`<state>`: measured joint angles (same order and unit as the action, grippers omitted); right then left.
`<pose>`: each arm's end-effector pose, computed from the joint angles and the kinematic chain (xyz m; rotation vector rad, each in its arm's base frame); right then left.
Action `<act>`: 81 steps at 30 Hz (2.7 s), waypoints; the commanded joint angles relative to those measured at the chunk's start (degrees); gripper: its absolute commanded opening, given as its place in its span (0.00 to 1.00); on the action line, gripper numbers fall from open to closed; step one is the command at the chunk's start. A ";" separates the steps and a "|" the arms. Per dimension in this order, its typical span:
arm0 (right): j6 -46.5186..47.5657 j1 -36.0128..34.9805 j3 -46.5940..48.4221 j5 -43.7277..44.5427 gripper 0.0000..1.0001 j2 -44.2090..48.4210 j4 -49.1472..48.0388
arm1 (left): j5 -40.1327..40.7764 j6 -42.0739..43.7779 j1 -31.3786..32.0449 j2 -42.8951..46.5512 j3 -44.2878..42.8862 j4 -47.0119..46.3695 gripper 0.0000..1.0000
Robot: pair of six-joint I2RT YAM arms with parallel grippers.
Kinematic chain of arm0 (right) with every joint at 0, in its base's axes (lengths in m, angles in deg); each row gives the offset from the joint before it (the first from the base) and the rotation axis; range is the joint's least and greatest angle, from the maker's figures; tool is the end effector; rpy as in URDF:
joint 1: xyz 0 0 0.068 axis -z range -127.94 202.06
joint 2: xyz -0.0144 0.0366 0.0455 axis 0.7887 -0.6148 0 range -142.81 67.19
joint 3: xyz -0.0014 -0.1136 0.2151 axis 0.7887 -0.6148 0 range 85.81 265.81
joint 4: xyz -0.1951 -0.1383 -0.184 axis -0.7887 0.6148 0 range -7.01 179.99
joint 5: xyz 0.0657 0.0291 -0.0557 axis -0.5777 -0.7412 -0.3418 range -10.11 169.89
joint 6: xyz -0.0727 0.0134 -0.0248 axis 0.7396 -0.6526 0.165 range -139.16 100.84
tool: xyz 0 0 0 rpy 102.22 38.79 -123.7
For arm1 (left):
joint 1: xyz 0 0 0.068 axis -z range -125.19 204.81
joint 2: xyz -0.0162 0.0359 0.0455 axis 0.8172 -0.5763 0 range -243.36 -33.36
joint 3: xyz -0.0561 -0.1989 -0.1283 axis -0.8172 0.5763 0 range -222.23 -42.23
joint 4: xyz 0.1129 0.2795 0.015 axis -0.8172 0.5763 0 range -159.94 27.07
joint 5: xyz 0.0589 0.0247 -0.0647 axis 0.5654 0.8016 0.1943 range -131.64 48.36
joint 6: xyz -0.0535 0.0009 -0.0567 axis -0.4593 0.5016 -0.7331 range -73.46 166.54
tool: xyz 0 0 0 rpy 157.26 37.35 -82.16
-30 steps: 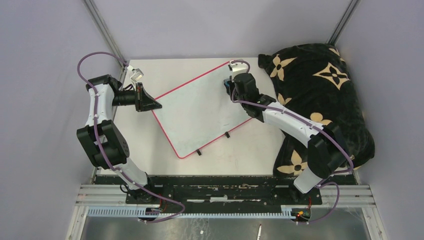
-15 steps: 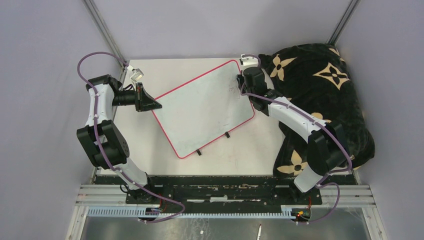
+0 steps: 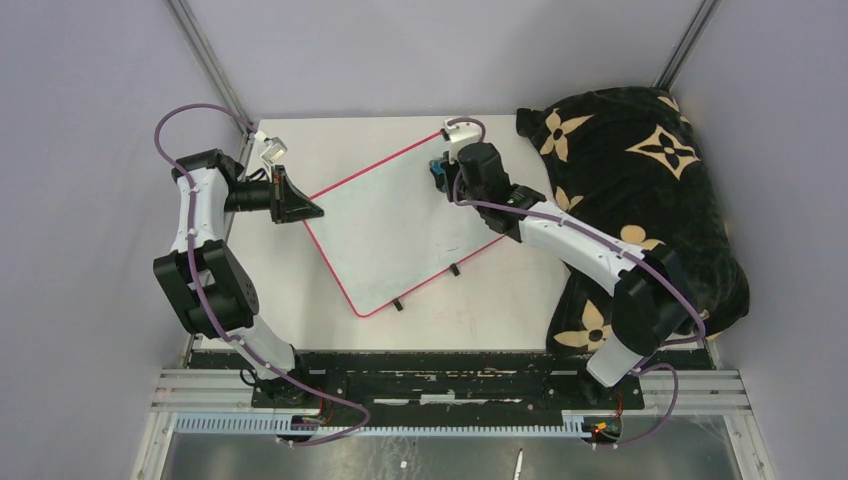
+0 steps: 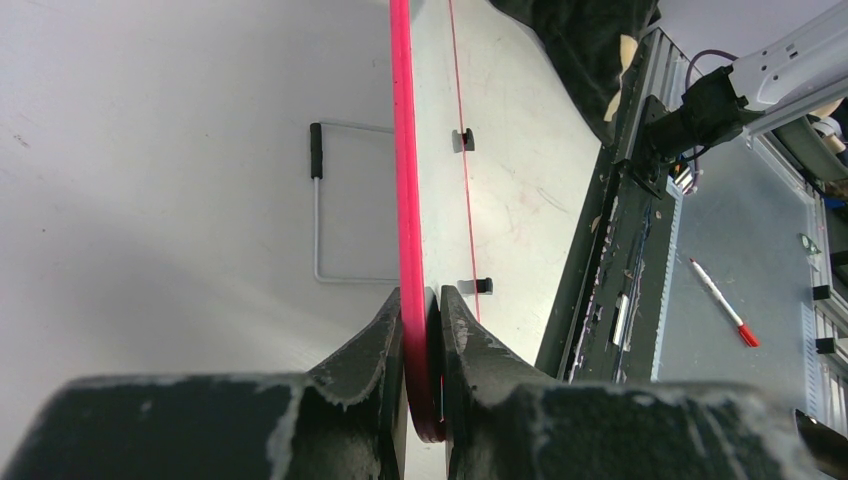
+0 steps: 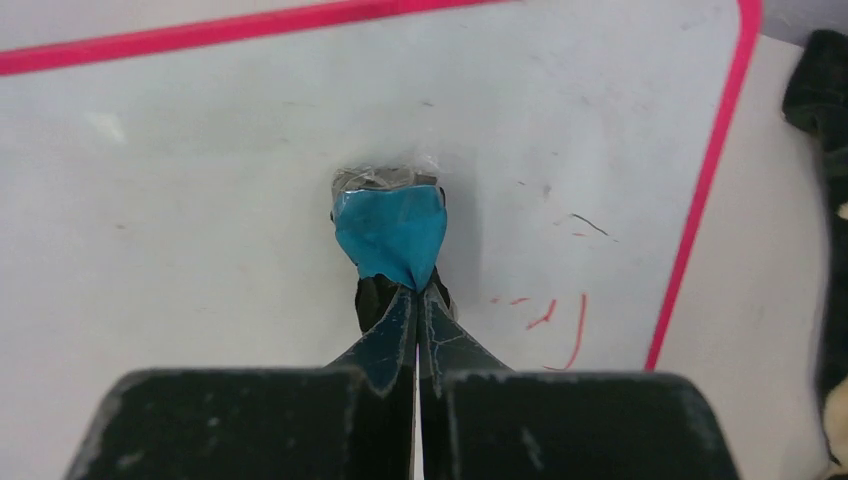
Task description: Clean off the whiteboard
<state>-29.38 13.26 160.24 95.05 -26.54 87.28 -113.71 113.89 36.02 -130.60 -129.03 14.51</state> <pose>0.3640 0.2705 0.2525 -0.3203 1.9531 0.2967 0.3377 0.0480 0.2578 0.7917 1.9102 -1.1586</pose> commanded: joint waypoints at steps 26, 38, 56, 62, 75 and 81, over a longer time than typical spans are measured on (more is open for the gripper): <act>-3.10 6.92 0.52 -3.18 0.01 0.67 0.62 | 2.90 1.30 0.70 1.87 -0.33 -0.63 0.03; -2.72 -0.29 -1.05 -2.54 0.01 1.65 -1.00 | 2.64 1.33 0.72 2.06 0.05 -0.62 0.03; -4.92 9.99 -5.18 5.34 0.01 1.47 4.22 | 3.14 1.29 0.69 2.28 -0.09 -0.68 0.03; -6.11 10.41 -5.82 0.98 0.01 3.33 3.08 | 3.17 1.45 0.73 2.15 0.33 -0.63 0.03; -7.16 5.01 -5.40 -5.00 0.01 4.74 0.17 | 2.96 1.62 0.69 2.27 0.68 -0.65 0.03; -6.21 3.60 -3.74 -0.87 0.01 2.32 1.14 | 2.92 1.46 0.72 2.36 0.63 -0.64 0.03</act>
<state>-35.87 17.17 153.82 91.00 -23.37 89.95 -113.62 113.21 36.06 -130.46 -129.01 14.55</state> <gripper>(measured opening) 0.009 0.208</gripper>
